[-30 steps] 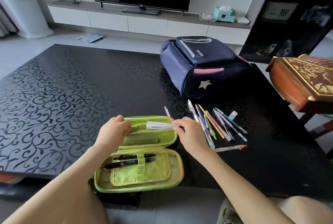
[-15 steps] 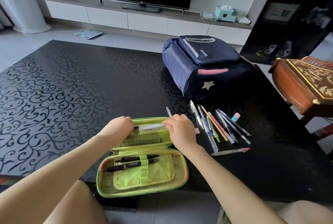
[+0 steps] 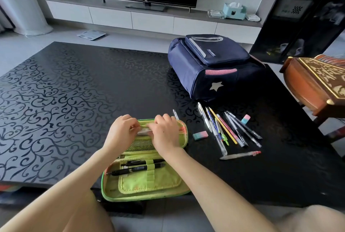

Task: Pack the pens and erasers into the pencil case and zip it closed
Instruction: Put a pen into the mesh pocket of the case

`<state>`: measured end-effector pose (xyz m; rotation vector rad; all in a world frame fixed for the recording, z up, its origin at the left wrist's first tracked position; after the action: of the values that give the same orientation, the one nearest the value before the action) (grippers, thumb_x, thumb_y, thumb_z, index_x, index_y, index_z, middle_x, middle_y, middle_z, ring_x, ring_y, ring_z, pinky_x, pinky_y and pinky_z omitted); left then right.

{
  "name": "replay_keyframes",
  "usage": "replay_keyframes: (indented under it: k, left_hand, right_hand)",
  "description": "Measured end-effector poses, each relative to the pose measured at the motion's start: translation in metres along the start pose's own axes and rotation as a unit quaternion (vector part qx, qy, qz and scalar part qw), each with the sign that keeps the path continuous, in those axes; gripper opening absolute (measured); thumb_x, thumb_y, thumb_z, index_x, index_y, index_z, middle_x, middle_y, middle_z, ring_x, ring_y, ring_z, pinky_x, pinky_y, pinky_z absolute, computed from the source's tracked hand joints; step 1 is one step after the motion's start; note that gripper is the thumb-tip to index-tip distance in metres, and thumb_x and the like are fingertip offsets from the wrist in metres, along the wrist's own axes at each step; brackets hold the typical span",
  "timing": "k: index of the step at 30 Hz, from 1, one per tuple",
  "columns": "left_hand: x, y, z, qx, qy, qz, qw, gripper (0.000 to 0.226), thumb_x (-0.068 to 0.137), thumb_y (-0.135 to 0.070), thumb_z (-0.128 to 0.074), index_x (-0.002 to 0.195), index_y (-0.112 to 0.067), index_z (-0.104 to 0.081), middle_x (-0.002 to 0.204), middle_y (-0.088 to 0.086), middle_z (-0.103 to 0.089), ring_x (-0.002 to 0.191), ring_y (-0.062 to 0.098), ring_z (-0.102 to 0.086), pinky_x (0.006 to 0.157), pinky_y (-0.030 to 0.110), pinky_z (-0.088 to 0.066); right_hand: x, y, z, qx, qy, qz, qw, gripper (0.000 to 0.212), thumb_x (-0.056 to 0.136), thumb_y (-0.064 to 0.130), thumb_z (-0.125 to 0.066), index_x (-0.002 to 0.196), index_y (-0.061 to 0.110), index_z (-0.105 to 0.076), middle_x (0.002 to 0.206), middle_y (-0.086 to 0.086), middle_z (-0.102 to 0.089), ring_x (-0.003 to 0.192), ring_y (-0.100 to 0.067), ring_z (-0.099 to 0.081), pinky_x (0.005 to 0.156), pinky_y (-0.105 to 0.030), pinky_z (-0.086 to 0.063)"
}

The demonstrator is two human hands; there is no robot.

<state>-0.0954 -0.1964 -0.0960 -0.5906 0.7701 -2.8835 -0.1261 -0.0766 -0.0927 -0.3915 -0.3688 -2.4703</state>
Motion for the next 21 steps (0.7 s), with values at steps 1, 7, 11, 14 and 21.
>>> replay_keyframes:
  k: [1, 7, 11, 14, 21]
  left_hand:
    - [-0.001, 0.001, -0.001, 0.002, -0.004, -0.003, 1.0, 0.003, 0.077, -0.006, -0.072, 0.076, -0.005, -0.069, 0.073, -0.002, -0.053, 0.071, 0.02, -0.046, 0.063, 0.029, -0.033]
    - [-0.006, 0.002, -0.006, 0.038, -0.025, -0.014, 0.999, 0.005, 0.078, -0.008, -0.072, 0.075, -0.008, -0.068, 0.074, 0.004, -0.061, 0.072, 0.022, -0.049, 0.062, 0.031, -0.036]
    - [-0.005, 0.002, -0.011, 0.076, -0.03, -0.01, 0.997, 0.015, 0.076, -0.019, -0.075, 0.069, -0.012, -0.064, 0.07, 0.002, -0.061, 0.067, 0.026, -0.051, 0.059, 0.034, -0.042]
    - [-0.001, 0.004, -0.017, 0.094, -0.017, 0.036, 0.995, 0.027, 0.076, -0.039, -0.072, 0.07, -0.014, -0.062, 0.072, 0.002, -0.061, 0.072, 0.029, -0.054, 0.066, 0.037, -0.042]
    - [0.007, 0.002, -0.029, 0.124, 0.059, 0.112, 0.984, 0.033, 0.077, -0.053, -0.064, 0.092, -0.023, -0.065, 0.096, 0.0, -0.062, 0.097, 0.025, -0.053, 0.085, 0.038, -0.039]
  right_hand:
    - [0.0, 0.001, -0.001, 0.003, 0.005, 0.005, 1.0, 0.018, 0.061, 0.011, -0.081, 0.07, 0.02, -0.069, 0.062, 0.006, -0.057, 0.061, -0.017, -0.048, 0.057, -0.027, -0.032]
    - [-0.028, -0.047, 0.03, 0.167, -0.091, -0.03, 0.981, 0.012, 0.087, 0.017, -0.059, 0.085, 0.01, -0.068, 0.078, 0.0, -0.069, 0.072, -0.014, -0.061, 0.066, -0.025, -0.049]
    - [-0.067, -0.154, 0.056, 0.043, -0.141, -0.28, 0.949, 0.015, 0.089, 0.018, -0.056, 0.079, 0.014, -0.066, 0.073, -0.004, -0.064, 0.069, -0.023, -0.057, 0.052, -0.031, -0.04]
    - [-0.085, -0.209, 0.046, -0.084, 0.037, -0.374, 0.923, 0.028, 0.089, 0.031, -0.058, 0.106, 0.009, -0.066, 0.099, -0.009, -0.064, 0.087, -0.025, -0.059, 0.064, -0.033, -0.05]
    - [-0.088, -0.228, 0.034, -0.078, 0.08, -0.387, 0.915, 0.026, 0.093, 0.028, -0.054, 0.085, 0.007, -0.067, 0.078, -0.005, -0.061, 0.068, -0.019, -0.055, 0.044, -0.022, -0.033]
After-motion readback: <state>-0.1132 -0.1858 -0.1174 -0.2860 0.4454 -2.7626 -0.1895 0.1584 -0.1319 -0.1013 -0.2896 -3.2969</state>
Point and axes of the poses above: each hand's wrist, its own x-axis towards the middle knuckle, its own z-axis out of the back of the hand, y = z × x, the point moved 7 cm from there along x, towards the middle knuckle
